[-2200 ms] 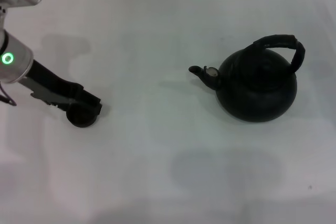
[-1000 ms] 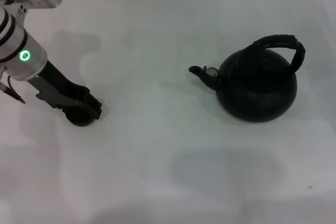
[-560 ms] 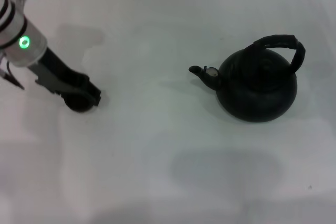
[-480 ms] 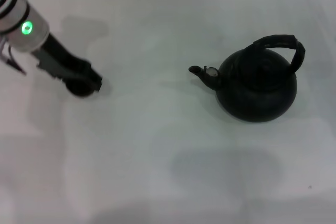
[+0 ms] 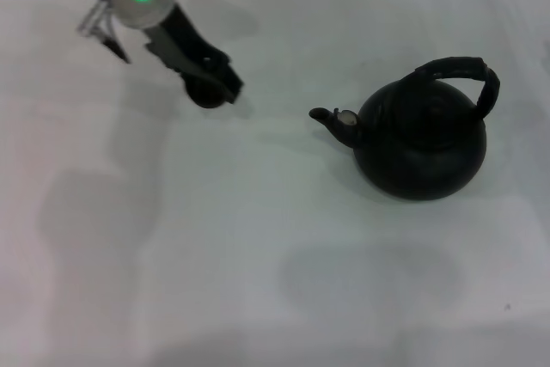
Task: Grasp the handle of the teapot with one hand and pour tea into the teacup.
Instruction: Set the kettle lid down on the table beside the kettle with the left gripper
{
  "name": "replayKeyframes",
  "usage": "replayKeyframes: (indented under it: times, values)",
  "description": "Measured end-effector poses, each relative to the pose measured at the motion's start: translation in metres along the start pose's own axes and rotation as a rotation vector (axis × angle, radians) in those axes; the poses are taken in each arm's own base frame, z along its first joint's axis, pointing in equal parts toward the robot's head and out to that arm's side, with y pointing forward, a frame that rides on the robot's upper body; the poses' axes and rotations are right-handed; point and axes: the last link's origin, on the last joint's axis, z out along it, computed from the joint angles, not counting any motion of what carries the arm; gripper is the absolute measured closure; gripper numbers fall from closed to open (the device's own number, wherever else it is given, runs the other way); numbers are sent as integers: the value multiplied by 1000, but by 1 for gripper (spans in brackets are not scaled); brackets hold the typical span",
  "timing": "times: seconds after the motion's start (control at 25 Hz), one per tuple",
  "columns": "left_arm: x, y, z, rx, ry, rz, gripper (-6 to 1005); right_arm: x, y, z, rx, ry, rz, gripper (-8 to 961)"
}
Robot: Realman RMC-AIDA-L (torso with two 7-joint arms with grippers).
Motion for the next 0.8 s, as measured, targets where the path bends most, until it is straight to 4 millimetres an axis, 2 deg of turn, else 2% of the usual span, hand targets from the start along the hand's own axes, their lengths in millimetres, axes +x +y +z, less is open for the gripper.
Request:
replayKeyframes:
  times: [0.2,0.36,0.6,0.8]
  values:
    - [10,34,13,-48,-34,98,290,0,2,-3,-3,-7,16,97]
    - [7,53,22,-72,-64,149,290,2,2,-6,-2,-1,37,98]
    - [-3,60,33,-85,-87,153,291,1,5,-9,-12,-18,44,98]
    - [-9,57,39,-86,-87,142,291,1,7,-10,-24,-21,42,98]
